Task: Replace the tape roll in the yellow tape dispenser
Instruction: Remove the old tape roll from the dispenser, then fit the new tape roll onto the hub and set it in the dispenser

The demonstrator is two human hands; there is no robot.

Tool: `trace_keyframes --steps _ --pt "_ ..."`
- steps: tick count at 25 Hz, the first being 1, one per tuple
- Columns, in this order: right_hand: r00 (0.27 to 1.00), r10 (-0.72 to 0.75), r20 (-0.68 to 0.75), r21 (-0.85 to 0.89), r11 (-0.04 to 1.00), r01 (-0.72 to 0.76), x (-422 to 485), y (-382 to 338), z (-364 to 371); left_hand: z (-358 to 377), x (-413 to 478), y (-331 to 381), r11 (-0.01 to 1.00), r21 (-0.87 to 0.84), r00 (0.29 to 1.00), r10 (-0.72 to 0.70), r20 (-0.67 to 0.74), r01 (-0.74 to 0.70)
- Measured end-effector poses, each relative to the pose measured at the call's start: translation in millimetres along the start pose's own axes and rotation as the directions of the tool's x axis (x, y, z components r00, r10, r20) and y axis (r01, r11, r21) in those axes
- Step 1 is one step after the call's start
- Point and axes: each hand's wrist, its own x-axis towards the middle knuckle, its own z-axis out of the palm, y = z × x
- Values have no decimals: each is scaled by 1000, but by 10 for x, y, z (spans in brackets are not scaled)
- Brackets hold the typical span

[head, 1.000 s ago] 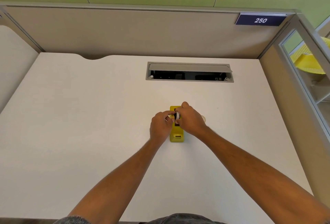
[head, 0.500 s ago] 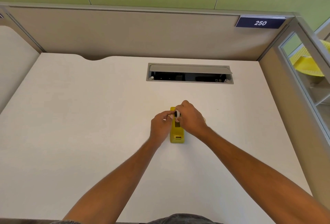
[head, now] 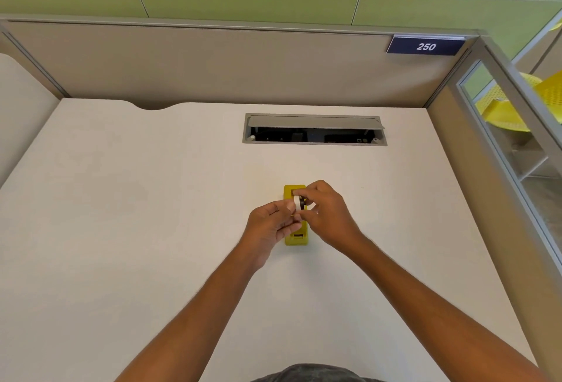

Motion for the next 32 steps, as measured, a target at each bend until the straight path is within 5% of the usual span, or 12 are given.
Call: trace_keyframes --steps 10,13,24,28,32 --pt "999 -38 -14 -98 995 36 -324 0 -66 5 -157 -129 983 -117 975 -119 189 143" --pt "1000 12 -14 -2 1000 -12 -369 -20 -103 -11 -175 -165 979 -127 969 -131 207 160" --pt "983 143 -111 206 971 -118 -339 147 -209 -96 -91 -180 984 -147 994 -92 62 101" --pt "930 275 -244 110 961 -255 -174 568 -382 -171 -75 -166 981 -174 996 -90 0 89" --pt "909 360 -212 -81 920 -383 -91 1032 -554 -204 -43 -157 981 -187 997 -58 -54 47"
